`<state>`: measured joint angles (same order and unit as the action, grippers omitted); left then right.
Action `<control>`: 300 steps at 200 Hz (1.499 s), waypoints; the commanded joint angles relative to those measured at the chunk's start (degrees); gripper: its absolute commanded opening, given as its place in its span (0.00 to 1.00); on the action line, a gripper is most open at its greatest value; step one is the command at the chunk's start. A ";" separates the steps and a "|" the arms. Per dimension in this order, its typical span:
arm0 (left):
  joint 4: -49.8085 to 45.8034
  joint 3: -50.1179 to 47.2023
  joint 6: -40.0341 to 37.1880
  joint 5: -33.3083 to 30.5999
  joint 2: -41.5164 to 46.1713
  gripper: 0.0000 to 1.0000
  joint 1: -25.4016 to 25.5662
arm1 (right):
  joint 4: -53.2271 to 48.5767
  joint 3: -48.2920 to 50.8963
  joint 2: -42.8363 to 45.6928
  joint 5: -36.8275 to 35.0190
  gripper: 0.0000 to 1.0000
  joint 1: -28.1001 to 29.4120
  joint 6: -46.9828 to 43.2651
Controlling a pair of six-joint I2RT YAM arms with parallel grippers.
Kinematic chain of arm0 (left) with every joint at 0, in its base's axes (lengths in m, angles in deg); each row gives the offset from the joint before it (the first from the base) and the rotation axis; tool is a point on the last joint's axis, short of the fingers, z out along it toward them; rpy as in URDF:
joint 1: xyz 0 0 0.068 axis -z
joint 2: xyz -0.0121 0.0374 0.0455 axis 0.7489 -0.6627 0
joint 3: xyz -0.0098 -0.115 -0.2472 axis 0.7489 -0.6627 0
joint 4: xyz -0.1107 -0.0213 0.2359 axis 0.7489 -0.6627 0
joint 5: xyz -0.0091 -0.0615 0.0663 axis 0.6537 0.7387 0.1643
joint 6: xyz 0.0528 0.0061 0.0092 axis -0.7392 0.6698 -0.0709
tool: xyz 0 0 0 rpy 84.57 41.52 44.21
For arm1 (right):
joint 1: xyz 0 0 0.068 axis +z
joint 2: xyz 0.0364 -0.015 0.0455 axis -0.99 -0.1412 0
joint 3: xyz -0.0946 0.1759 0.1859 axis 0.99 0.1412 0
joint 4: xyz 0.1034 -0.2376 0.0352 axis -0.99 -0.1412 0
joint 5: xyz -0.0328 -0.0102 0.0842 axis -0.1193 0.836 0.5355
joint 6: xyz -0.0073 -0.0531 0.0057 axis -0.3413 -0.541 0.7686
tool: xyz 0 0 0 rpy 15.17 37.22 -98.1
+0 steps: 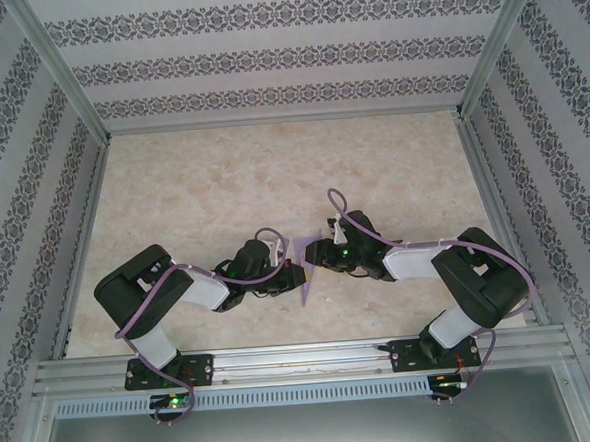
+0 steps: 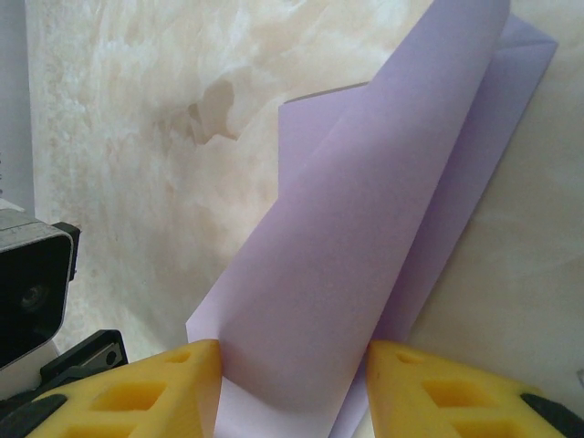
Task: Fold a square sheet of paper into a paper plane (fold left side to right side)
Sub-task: Fold the wing for the fifth time at the center of the table.
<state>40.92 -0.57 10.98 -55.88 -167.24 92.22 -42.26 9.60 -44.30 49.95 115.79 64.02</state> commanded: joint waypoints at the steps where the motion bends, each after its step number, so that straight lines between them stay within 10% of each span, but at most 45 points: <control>1: 3.89 -0.48 1.26 0.79 -0.83 0.00 -0.75 | 1.57 -1.44 -0.91 -0.67 0.45 0.65 0.82; 300: -9.98 2.28 -3.74 -0.91 4.59 0.46 -3.86 | -4.93 -3.13 -5.87 -3.94 0.43 2.29 -0.80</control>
<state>32.54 -0.59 9.34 -57.41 -161.23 89.23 -45.67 6.50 -47.34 47.83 117.04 63.93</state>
